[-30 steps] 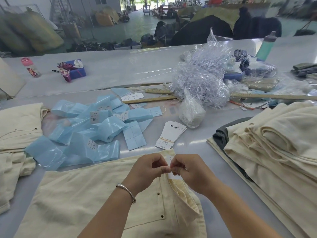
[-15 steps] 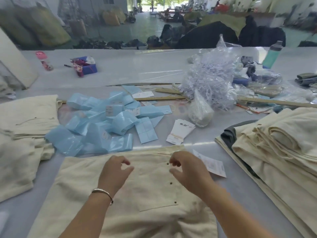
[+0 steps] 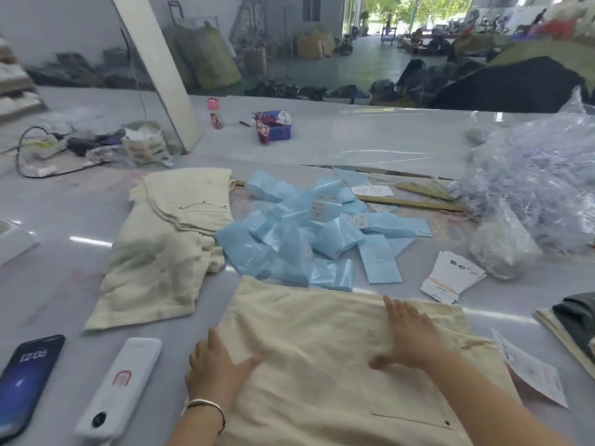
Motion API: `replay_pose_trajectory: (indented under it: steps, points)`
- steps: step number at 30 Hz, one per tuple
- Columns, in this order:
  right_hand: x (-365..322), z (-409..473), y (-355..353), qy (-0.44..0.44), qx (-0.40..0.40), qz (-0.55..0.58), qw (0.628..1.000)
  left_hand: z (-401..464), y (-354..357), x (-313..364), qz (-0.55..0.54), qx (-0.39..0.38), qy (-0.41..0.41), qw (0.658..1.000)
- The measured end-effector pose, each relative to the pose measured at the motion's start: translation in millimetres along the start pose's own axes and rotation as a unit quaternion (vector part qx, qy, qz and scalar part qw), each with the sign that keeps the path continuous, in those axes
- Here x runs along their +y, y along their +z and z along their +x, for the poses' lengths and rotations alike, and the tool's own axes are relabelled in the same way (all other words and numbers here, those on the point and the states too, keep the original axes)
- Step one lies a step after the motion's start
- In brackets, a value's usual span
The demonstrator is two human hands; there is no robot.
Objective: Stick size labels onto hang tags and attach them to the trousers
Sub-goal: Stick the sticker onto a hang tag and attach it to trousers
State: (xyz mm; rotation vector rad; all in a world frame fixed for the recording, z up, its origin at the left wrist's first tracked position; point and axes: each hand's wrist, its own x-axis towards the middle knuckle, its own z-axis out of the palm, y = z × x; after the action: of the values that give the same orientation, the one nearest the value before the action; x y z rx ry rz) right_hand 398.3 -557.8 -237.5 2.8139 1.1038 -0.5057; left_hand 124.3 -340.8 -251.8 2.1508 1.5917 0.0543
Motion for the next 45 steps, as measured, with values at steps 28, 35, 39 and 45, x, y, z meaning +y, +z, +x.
replay_pose_trajectory:
  steps: [28, 35, 39, 45]
  points:
    - [180, -406, -154, 0.39, 0.449, 0.115, 0.795, -225, -102, 338, -0.472, -0.309, 0.513, 0.647]
    - [323, -513, -231, 0.465, 0.492, -0.026, 0.735, -339, -89, 499, -0.47, -0.326, 0.587, 0.573]
    - [417, -508, -261, 0.515, 0.397, -0.058, 0.757, -370, -44, 592, -0.372, -0.292, 0.595, 0.65]
    - [475, -437, -182, 0.459, 0.203, -0.036, 0.864, -384, 80, 626, -0.078, -0.07, 0.658, 0.746]
